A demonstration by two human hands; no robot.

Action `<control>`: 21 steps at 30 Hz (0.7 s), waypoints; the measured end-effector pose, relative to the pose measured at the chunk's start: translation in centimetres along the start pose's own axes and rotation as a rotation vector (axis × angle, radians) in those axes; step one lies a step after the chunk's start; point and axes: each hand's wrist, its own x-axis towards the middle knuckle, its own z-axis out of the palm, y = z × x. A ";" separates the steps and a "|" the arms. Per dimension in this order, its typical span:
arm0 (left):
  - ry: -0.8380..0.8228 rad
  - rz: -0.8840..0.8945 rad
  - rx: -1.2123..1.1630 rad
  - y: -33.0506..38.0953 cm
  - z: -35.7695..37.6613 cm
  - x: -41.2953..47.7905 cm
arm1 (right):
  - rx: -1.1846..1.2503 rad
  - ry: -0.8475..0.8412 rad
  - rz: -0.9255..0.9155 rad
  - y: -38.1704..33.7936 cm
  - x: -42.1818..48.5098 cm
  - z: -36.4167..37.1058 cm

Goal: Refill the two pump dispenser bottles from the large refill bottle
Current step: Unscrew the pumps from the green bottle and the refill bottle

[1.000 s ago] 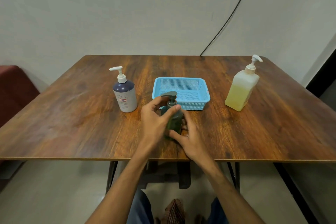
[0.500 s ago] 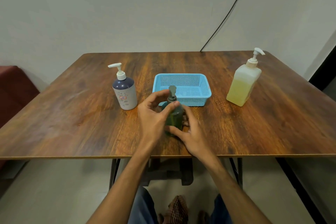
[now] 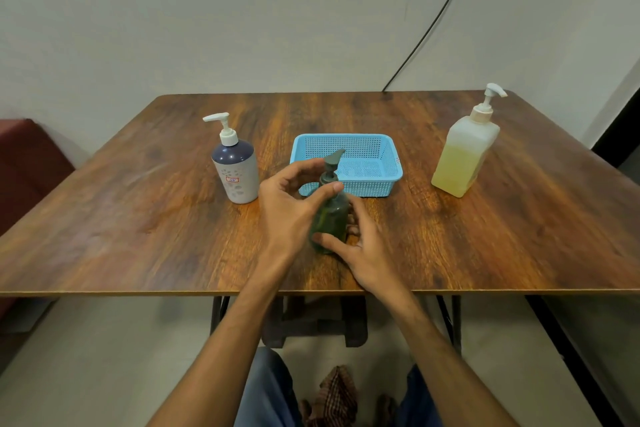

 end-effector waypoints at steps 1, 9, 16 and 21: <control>0.013 0.008 -0.001 0.0 0.1 0.0 | -0.001 -0.001 0.001 0.0 0.0 0.0; 0.080 0.040 0.040 -0.5 0.4 0.0 | 0.002 -0.013 0.004 0.4 0.0 0.0; 0.159 0.099 0.012 1.8 0.0 1.0 | -0.001 -0.011 0.006 0.3 0.1 0.0; 0.227 0.153 -0.081 4.9 -1.4 1.4 | 0.010 -0.023 -0.002 0.0 0.1 -0.1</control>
